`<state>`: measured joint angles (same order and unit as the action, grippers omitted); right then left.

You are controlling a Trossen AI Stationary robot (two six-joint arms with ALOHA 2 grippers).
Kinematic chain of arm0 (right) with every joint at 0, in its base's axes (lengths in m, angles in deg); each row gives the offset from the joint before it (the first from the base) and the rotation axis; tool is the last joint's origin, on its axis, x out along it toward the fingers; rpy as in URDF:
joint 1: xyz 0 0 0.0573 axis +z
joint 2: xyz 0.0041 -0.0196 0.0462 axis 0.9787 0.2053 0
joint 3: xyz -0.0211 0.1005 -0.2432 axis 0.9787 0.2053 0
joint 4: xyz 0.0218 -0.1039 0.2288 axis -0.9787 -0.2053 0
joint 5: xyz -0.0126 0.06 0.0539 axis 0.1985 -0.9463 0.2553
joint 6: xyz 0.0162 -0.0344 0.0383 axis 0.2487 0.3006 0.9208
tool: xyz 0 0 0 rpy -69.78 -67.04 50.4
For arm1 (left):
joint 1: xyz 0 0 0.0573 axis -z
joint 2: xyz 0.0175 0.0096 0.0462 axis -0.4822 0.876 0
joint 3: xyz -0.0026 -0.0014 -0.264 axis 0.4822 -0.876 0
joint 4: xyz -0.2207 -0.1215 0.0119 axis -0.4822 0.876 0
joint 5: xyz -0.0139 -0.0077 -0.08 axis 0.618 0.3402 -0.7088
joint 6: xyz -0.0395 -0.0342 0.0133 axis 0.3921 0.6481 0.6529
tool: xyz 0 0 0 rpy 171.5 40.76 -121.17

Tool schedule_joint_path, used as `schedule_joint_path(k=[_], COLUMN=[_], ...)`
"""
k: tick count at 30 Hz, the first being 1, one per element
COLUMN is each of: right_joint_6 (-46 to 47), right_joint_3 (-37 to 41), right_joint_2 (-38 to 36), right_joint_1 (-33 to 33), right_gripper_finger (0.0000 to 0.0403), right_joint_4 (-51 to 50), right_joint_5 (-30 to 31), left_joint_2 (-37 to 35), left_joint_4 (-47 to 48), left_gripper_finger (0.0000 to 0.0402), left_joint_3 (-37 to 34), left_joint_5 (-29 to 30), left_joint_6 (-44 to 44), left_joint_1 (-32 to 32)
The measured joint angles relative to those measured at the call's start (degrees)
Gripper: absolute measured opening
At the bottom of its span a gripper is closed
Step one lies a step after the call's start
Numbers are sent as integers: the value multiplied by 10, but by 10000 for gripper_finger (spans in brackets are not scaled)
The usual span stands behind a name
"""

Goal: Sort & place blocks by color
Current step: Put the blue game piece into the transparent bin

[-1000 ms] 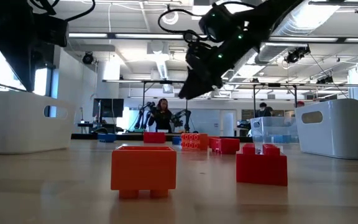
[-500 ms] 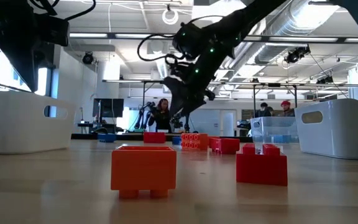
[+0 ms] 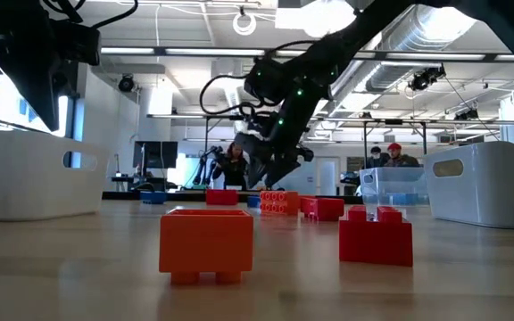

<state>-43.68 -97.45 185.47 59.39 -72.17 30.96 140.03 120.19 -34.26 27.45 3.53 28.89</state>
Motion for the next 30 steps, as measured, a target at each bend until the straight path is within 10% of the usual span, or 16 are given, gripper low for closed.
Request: schedule_joint_path(k=[25,30], right_joint_6=[-3,4], right_joint_3=[-1,-1], right_joint_2=[44,45], right_joint_1=[0,0], right_gripper_finger=[230,180], right_joint_4=[-7,-15], right_joint_5=[-12,-20], left_joint_2=[0,0], left_joint_4=[-1,-1], left_gripper_finger=[184,184], left_joint_3=[0,0], left_joint_5=[2,2], left_joint_6=[1,1], left_joint_1=[0,0])
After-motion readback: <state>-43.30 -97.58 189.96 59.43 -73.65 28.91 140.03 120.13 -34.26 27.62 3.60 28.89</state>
